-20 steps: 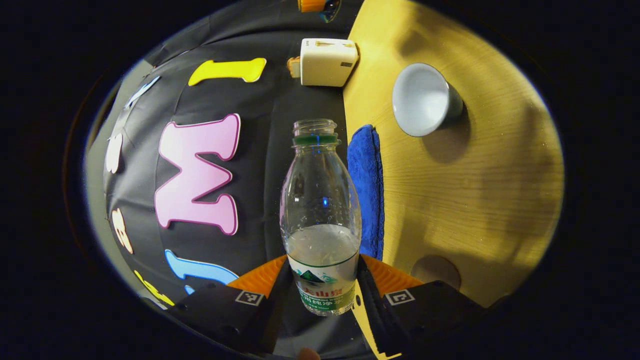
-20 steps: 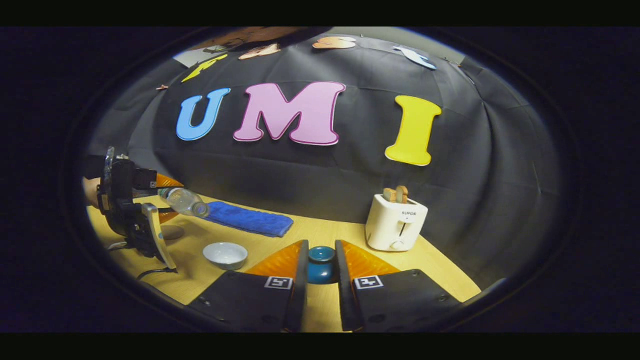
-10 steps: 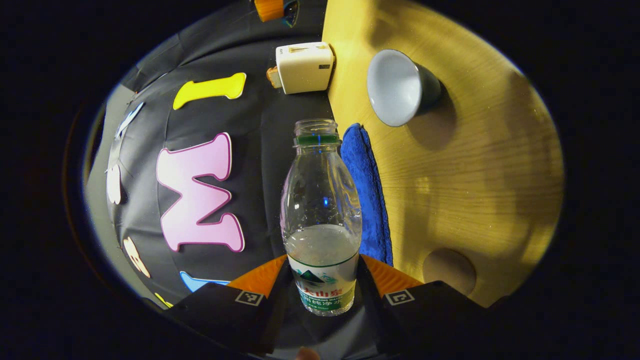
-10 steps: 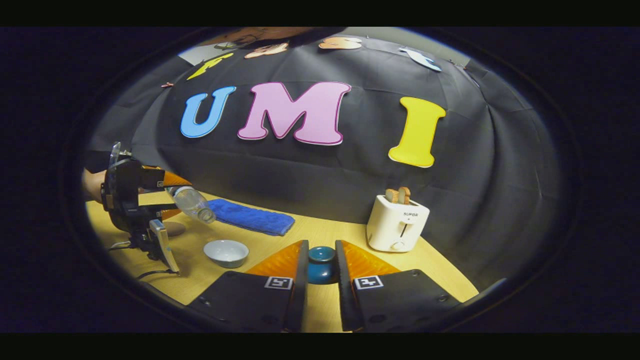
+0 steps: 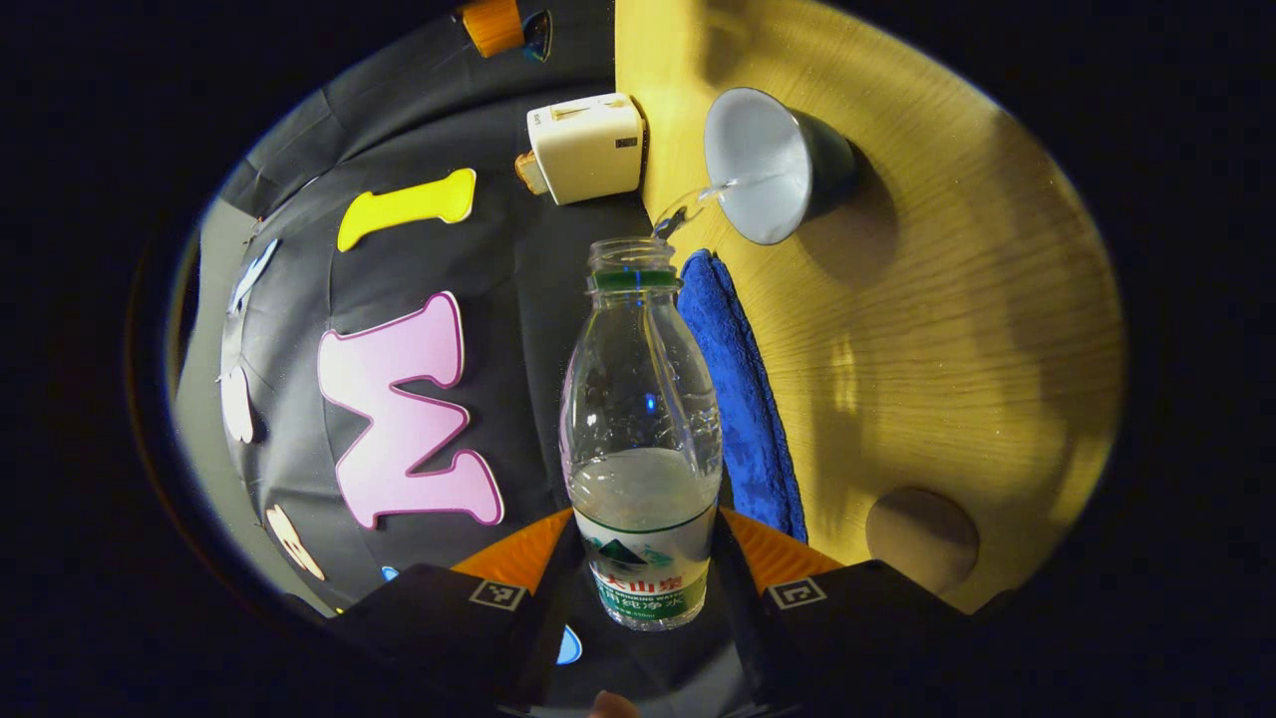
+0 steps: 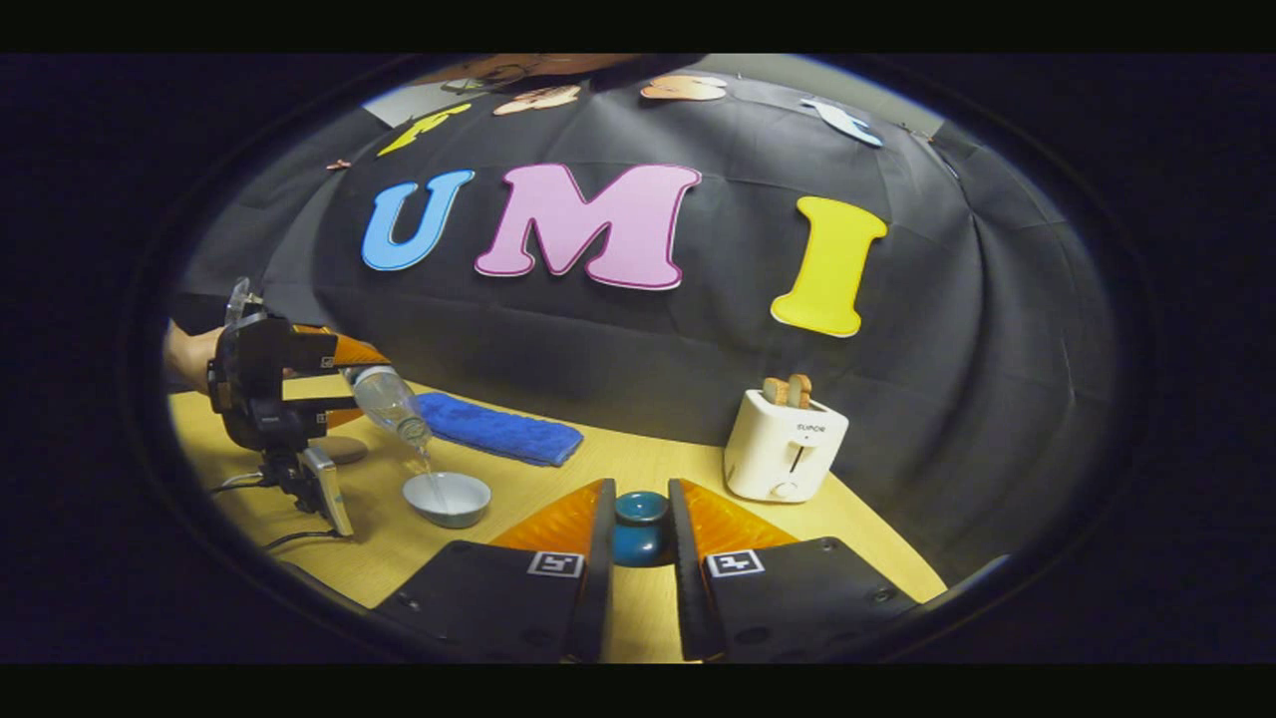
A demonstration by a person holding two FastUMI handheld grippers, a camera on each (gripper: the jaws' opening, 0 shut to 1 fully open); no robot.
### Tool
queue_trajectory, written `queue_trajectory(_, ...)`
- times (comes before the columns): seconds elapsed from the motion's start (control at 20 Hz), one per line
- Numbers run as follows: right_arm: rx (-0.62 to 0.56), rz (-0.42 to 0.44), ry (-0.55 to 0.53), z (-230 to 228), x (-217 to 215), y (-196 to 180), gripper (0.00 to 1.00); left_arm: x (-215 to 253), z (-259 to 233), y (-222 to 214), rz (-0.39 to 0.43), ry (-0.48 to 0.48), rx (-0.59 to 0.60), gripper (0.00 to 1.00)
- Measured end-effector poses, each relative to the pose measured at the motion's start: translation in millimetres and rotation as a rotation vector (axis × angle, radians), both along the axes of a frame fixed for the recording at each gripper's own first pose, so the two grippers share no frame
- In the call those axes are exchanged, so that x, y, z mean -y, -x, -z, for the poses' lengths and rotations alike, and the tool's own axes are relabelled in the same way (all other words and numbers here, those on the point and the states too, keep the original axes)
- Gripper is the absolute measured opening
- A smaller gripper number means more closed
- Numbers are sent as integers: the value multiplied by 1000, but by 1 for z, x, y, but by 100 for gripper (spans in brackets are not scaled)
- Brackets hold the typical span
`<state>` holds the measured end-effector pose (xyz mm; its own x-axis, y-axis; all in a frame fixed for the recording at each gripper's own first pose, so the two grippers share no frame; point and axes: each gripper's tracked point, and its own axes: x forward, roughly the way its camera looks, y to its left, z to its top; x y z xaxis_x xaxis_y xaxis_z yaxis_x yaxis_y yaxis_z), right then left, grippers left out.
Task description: Open the teacup lid with one hand, grasp the water bottle and pour water into the teacup with the other hand; after pouring, place the water bottle on the coaster and then close the teacup lid.
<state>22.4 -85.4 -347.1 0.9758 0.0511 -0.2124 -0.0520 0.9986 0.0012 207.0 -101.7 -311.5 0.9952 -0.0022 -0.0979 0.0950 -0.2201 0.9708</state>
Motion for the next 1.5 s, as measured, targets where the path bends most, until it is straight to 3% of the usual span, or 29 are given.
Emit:
queue_trajectory(0.25, 3, 3, 15, -2, 1, 2, 30, 3, -2, -1, 15, -40, 22, 73)
queue_trajectory(0.35, 10, -1, 20, -4, 1, 4, 35, 1, -5, -1, 19, -62, 32, 73)
queue_trajectory(0.4, 12, -2, 22, -5, 2, 4, 30, 1, -7, -2, 20, -68, 35, 73)
queue_trajectory(0.65, 29, -16, 50, -7, 0, 9, 30, 8, -21, -7, 59, -120, 62, 72)
queue_trajectory(0.7, 31, -20, 57, -8, 0, 9, 25, 8, -25, -9, 65, -135, 70, 73)
queue_trajectory(0.9, 41, -19, 52, -9, 0, 13, 35, 11, -37, -17, 91, -176, 91, 73)
queue_trajectory(1.0, 42, -16, 47, -9, 1, 15, 30, 15, -40, -19, 104, -201, 101, 73)
queue_trajectory(1.05, 42, -14, 45, -9, 1, 16, 35, 17, -41, -20, 111, -212, 104, 73)
queue_trajectory(1.1, 43, -12, 42, -9, 1, 18, 30, 20, -42, -20, 120, -221, 108, 73)
queue_trajectory(1.2, 42, -9, 37, -9, 3, 17, 30, 24, -43, -20, 139, -243, 118, 73)
queue_trajectory(1.25, 39, -9, 36, -8, 3, 18, 35, 28, -44, -20, 153, -262, 129, 72)
queue_trajectory(1.3, 36, -7, 36, -7, 4, 19, 30, 29, -47, -20, 163, -279, 141, 72)
queue_trajectory(1.4, 35, -8, 37, -8, 5, 20, 35, 30, -52, -22, 179, -305, 157, 73)
queue_trajectory(1.5, 36, -6, 39, -7, 6, 21, 30, 31, -59, -24, 202, -335, 174, 73)
